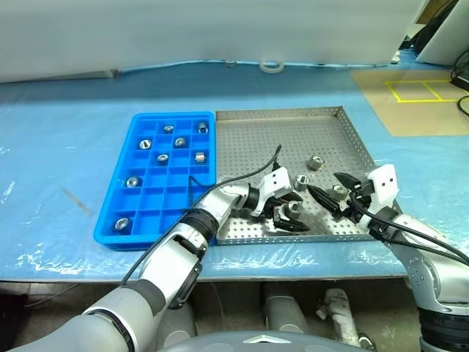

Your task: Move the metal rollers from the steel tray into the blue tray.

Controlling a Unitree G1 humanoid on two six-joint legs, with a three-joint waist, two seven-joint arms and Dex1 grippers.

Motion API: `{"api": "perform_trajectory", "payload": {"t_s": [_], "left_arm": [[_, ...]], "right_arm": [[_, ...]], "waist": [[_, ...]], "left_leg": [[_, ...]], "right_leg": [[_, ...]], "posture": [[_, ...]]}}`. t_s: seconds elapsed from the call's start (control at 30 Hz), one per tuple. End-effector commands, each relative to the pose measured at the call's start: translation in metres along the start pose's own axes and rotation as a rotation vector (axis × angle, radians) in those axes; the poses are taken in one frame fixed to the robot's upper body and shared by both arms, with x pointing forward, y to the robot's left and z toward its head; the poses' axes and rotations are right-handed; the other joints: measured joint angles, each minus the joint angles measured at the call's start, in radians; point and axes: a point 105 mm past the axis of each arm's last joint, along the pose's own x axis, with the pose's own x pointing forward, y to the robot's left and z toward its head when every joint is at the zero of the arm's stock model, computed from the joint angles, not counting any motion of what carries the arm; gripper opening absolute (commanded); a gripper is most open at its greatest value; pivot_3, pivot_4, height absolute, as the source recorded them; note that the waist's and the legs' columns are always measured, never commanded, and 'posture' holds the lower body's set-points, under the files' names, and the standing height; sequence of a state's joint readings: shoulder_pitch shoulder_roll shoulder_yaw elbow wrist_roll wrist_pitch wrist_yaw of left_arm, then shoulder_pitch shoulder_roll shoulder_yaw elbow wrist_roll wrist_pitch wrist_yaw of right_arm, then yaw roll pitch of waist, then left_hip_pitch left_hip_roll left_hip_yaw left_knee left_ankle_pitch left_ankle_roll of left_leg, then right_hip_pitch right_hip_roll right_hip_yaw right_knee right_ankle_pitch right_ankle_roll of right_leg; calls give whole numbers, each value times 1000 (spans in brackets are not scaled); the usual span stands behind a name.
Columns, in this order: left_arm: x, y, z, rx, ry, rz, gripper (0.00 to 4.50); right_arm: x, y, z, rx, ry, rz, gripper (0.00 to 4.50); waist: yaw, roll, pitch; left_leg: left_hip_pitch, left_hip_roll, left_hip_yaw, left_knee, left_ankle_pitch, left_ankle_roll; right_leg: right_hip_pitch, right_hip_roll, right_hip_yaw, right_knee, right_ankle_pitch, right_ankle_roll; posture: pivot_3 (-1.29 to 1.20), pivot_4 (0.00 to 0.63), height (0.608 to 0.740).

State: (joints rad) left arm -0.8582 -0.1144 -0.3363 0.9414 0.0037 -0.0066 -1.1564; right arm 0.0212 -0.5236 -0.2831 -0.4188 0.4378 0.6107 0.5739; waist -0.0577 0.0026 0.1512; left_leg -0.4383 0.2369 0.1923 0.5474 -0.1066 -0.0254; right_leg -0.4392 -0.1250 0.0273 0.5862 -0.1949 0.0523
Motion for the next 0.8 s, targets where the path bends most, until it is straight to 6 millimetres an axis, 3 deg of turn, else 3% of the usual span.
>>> {"api": "perform_trajectory", "payload": {"t_s": [0.03, 0.13, 0.33, 0.6, 0.8], "left_arm": [[-1, 1, -7, -3, 26, 6, 4461], [-2, 2, -8, 11, 41, 14, 3872], [-5, 9, -9, 8, 35, 68, 1867], [-15, 24, 2, -15, -51, 190, 1858], [-40, 43, 8, 5, -149, 390, 1858]], "right_arm": [[-4, 6, 16, -36, -67, 9, 4500], [-2, 6, 17, -37, -69, 10, 4500], [2, 5, 21, -46, -73, 29, 4500], [15, 11, 24, -41, -83, 97, 4500], [40, 22, 24, -39, -78, 202, 4500]], "waist": [[-6, 0, 0], [-9, 0, 0], [-10, 0, 0], [-9, 0, 0], [-8, 0, 0]], "left_leg": [[0, 0, 0, 0, 0, 0], [0, 0, 0, 0, 0, 0], [0, 0, 0, 0, 0, 0], [0, 0, 0, 0, 0, 0], [1, 1, 1, -1, 0, 0]], "right_leg": [[0, 0, 0, 0, 0, 0], [0, 0, 0, 0, 0, 0], [0, 0, 0, -1, 0, 0], [0, 0, 0, -1, 0, 0], [-1, 1, 0, 0, 1, -2]], "posture": [[-546, 150, 740], [-540, 150, 740], [-513, 150, 740], [-429, 150, 740], [-277, 150, 740]]}}
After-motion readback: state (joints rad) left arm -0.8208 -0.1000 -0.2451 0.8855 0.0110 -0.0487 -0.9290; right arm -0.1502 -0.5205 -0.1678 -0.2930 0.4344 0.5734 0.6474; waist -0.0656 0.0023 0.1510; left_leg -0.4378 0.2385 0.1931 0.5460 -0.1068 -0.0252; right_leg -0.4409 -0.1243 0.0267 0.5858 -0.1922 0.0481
